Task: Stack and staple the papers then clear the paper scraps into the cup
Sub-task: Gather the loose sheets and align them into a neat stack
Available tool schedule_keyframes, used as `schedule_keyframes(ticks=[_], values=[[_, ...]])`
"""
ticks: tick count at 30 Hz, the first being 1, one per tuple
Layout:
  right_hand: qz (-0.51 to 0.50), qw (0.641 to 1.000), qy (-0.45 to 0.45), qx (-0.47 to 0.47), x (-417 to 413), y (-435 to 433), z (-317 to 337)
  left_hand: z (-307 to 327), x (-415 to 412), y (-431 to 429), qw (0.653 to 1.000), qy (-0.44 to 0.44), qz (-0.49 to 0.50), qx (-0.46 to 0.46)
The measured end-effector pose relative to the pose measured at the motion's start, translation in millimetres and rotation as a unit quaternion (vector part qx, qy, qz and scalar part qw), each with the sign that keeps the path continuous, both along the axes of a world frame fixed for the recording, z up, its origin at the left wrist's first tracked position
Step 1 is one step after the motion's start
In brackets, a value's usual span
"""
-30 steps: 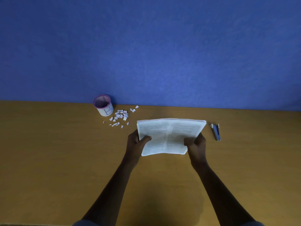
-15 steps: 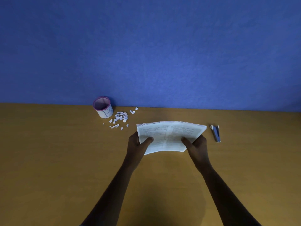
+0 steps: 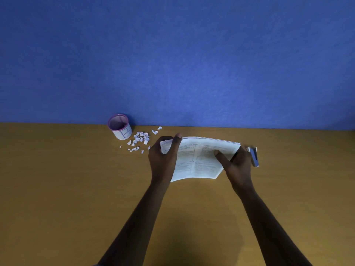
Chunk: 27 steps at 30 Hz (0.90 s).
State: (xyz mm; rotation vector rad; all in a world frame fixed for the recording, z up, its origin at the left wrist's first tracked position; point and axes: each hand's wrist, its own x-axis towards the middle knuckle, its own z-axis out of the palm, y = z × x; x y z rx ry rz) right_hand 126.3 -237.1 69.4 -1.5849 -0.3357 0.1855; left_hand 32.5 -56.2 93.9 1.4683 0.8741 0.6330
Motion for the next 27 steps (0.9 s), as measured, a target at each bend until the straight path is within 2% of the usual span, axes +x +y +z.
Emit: schedule_keyframes(ticks=[2,8,13,21,27], values=[[0.008,1.0,0.008,0.009,-3,-1,-2,-1,-2,1,1.0,-0.011,-0.013,0.008],[0.015,0.999,0.044,0.013,-8,-3,-15,-28,-18,8,0.989,-0.069,-0.132,0.018],[0.004,0.997,0.074,0.014,-7,2,-19,-44,-15,3,0.994,-0.02,-0.102,-0.011],[-0.002,0.997,0.074,0.016,-1,1,-27,-50,-13,7,0.991,-0.026,-0.101,-0.078],[-0.006,0.995,0.103,-0.003,1,1,-33,-61,-15,9,0.989,-0.003,-0.126,-0.07]])
